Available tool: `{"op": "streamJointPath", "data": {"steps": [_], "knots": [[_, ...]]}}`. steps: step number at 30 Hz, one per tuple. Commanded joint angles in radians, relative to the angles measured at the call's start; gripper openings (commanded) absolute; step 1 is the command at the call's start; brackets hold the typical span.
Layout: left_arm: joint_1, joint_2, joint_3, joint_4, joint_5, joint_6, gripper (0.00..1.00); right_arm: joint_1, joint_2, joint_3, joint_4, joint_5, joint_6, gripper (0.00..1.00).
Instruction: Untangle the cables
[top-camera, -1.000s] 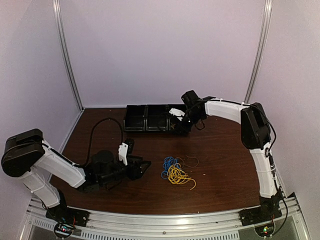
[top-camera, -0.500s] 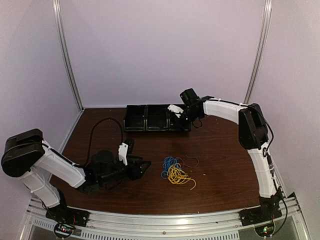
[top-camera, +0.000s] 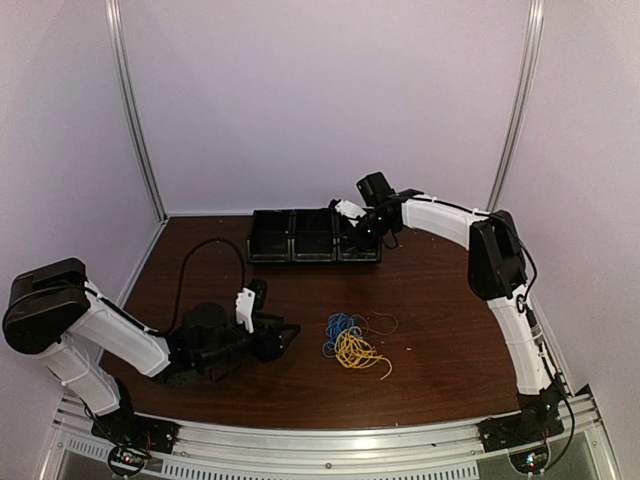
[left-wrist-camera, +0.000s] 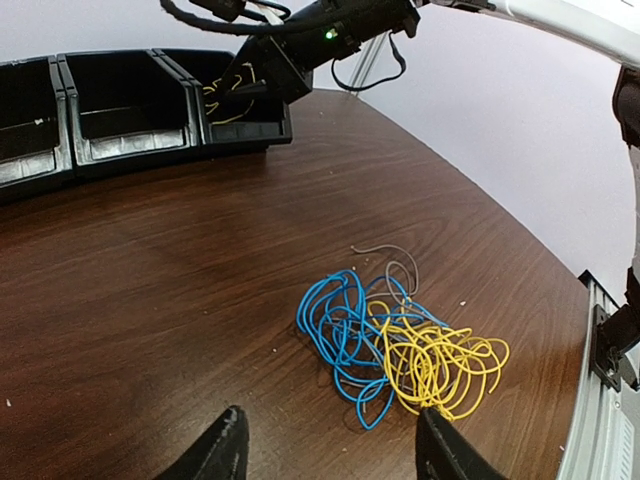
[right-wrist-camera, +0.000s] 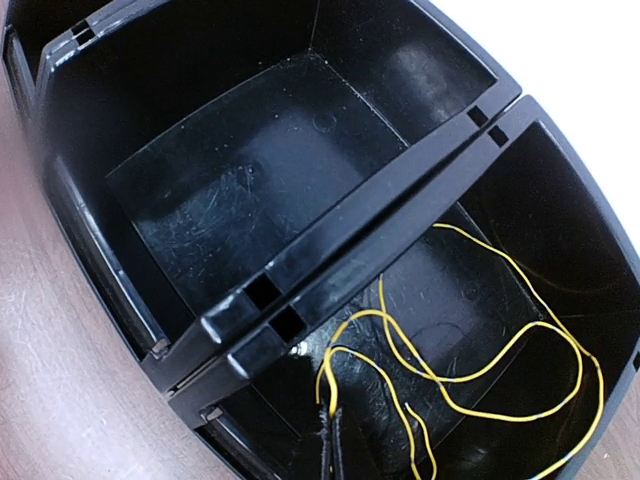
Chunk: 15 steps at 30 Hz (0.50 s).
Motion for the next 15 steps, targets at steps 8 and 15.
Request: {"op": "streamJointPath", "data": {"steps": [8,15], "knots": [[0.005,-0.04,0.019,-0.033,-0.017,0.034,0.59,-0.002,-0.348,-0.291,-0.017,0.027,0.0,0.46],[0.005,-0.017,0.109,-0.144,0.004,0.111,0.61,0.004,-0.636,-0.612,-0.058,-0.145,-0.076,0.48]]}}
